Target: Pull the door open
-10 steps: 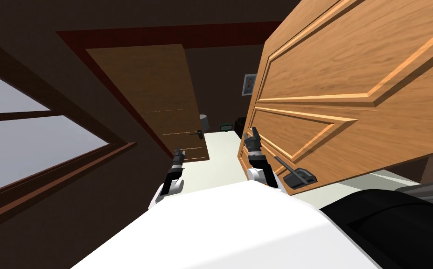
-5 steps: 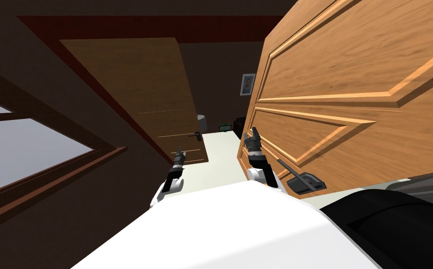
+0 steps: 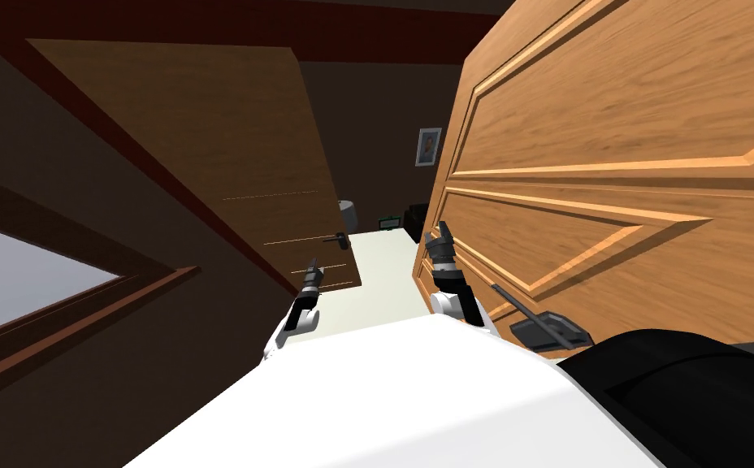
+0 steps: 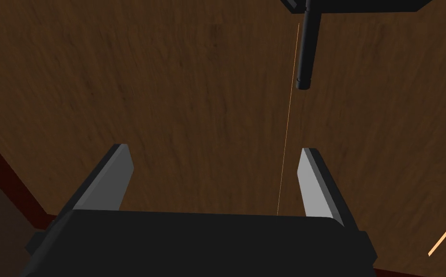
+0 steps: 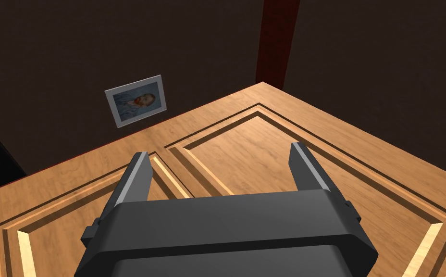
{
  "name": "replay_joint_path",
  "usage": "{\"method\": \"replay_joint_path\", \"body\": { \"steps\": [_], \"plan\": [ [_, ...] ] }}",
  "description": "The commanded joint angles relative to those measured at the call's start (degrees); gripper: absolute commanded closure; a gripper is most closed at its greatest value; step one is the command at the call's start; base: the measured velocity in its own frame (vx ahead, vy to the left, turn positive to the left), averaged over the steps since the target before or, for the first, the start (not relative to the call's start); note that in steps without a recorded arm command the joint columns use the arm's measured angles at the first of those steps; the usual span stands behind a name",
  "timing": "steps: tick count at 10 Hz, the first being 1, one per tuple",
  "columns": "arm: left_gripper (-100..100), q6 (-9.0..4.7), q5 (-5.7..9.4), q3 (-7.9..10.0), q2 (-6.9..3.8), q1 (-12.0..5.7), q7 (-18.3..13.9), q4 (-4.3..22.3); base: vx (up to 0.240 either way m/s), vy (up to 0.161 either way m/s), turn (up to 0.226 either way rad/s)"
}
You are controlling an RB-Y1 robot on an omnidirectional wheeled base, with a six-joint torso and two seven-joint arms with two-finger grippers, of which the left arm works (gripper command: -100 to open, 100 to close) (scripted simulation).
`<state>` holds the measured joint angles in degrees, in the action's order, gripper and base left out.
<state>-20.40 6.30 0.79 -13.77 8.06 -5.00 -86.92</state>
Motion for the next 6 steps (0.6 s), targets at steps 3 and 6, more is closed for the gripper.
{"method": "replay_joint_path", "body": {
  "steps": [3, 6],
  "plan": [
    [-100, 0.5, 0.51, 0.21, -0.75, -1.95, -0.9, 3.9, 0.099, 0.014, -0.055],
    [-100, 0.92, 1.15, 0.44, -1.77, -4.1, -2.1, 8.5, 0.128, 0.009, -0.073]
  ]
}}
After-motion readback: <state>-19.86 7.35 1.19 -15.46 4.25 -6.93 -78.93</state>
